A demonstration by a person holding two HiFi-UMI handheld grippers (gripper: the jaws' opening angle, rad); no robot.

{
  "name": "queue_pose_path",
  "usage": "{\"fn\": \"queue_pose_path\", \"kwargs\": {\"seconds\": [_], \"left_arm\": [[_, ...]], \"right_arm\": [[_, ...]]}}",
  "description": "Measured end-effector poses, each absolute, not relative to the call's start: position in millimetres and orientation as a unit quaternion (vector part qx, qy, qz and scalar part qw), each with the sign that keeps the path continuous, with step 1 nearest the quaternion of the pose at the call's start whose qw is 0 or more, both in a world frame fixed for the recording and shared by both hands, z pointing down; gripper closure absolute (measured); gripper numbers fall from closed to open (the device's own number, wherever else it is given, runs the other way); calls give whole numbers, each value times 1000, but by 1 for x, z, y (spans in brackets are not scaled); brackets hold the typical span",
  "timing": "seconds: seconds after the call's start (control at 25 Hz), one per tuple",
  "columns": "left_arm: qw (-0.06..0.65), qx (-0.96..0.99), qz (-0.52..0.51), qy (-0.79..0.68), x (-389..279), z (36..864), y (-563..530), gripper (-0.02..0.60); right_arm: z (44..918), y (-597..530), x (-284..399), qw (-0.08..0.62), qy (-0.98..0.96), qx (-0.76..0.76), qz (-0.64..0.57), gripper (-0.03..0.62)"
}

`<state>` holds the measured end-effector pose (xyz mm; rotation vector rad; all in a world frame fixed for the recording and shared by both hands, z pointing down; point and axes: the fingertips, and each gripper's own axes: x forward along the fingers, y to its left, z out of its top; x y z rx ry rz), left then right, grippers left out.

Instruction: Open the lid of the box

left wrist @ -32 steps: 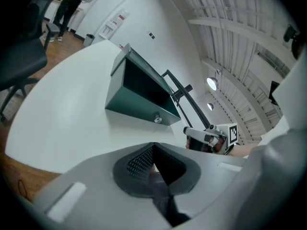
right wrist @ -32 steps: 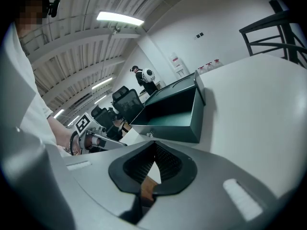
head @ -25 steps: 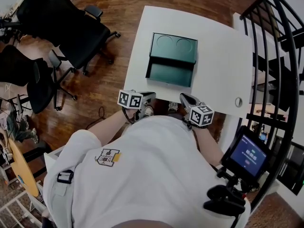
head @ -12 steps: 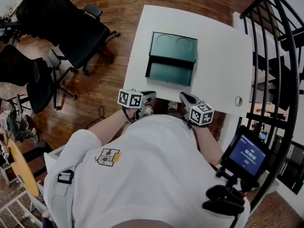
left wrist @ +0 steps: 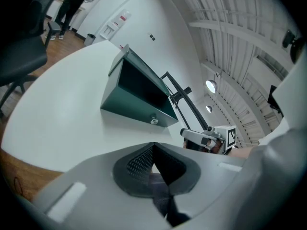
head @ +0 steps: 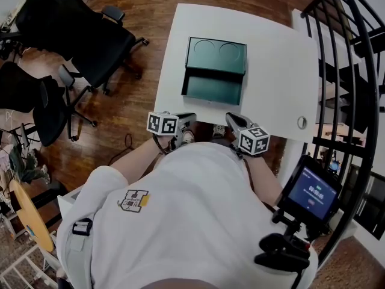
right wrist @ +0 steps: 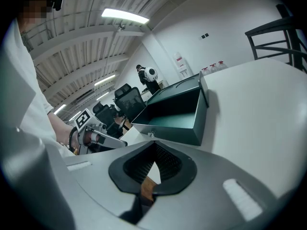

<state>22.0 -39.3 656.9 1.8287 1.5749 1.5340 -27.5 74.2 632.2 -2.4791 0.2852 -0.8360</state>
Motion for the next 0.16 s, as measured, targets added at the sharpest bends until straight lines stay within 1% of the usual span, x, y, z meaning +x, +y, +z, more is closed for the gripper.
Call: {"fn": "queue_pose_path", "kwargs": {"seconds": [0.16], "left_arm": [[144, 636, 528, 544, 26, 654, -39, 581]], "right_arm": [[631, 75, -22, 249, 109, -913, -305, 594]]}}
